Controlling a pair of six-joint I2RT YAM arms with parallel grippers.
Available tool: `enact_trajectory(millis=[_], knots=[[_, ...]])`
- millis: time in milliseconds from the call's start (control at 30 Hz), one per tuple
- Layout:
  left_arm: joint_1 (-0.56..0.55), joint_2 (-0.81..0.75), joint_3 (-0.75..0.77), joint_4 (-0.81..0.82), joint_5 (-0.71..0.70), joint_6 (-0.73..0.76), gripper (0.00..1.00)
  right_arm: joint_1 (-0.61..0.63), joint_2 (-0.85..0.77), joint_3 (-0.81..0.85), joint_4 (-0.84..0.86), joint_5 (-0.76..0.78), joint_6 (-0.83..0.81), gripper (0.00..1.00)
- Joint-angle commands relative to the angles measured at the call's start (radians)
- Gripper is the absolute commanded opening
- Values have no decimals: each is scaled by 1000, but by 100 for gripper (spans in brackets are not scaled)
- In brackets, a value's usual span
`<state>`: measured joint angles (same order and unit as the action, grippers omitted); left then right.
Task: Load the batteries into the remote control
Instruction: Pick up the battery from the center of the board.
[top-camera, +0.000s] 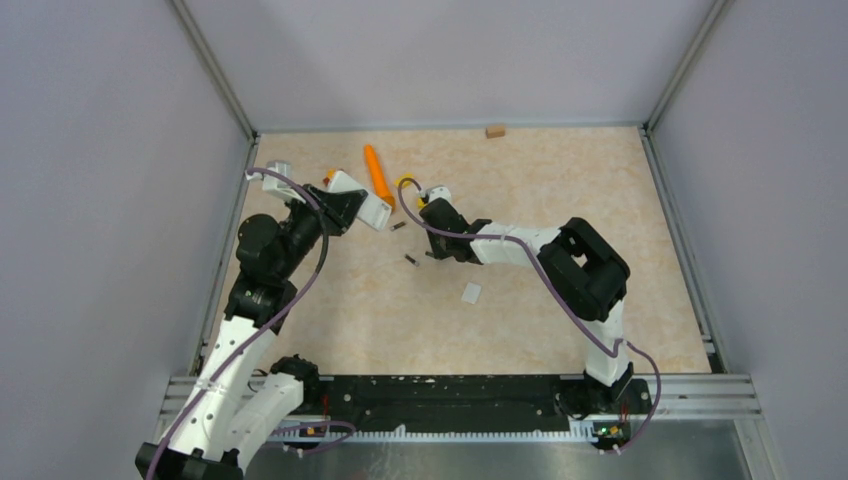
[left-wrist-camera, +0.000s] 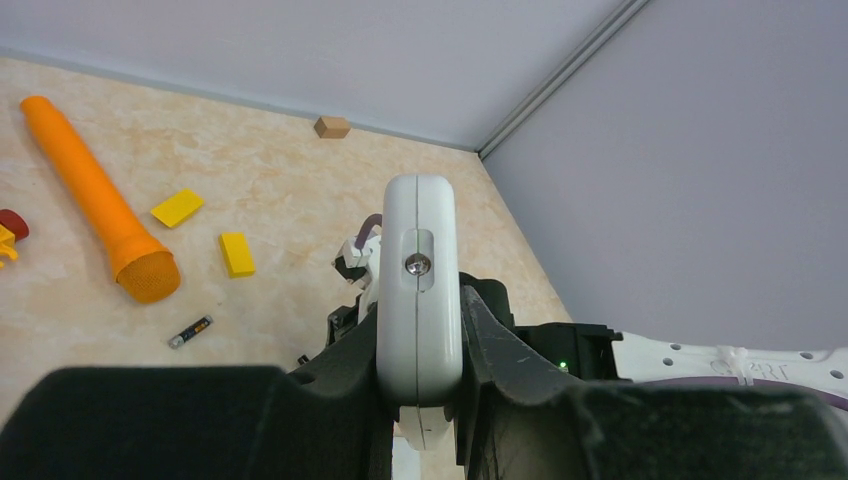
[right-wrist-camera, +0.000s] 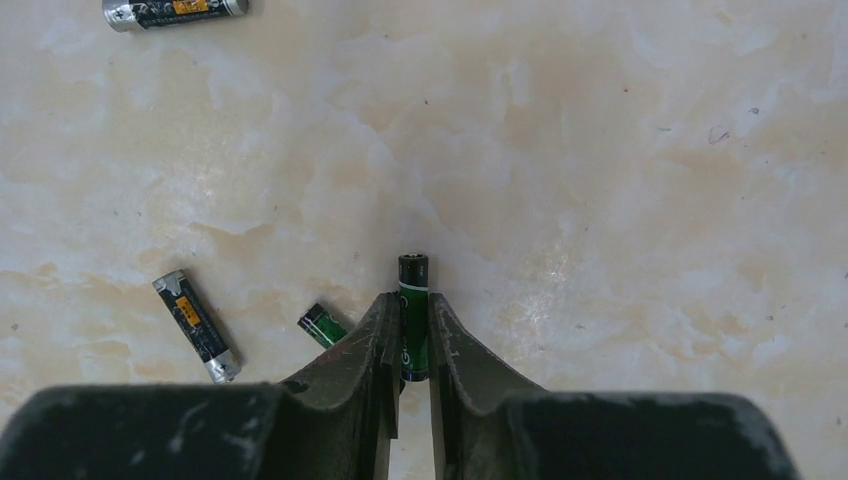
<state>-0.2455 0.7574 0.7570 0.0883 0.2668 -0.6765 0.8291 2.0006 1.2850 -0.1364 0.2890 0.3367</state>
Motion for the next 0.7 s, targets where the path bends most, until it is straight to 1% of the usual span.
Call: enact_trajectory(millis=[0, 100, 167, 433, 567, 667], knots=[[-1, -7, 27, 27, -16, 18, 0, 6, 6, 36, -20, 50, 21, 13], [-1, -9, 27, 19, -18, 17, 0, 5, -6, 31, -9, 46, 33, 7], [-1, -9, 26, 15, -18, 18, 0, 5, -28, 23, -1, 37, 40, 5], [-1, -17, 23, 5, -30, 17, 0, -17, -168, -19, 21, -15, 80, 4], [-1, -24, 23, 0, -41, 15, 0, -44, -282, -69, 63, -118, 91, 4], [-1, -23, 27, -6, -34, 11, 0, -60, -398, -157, 141, -234, 76, 4]])
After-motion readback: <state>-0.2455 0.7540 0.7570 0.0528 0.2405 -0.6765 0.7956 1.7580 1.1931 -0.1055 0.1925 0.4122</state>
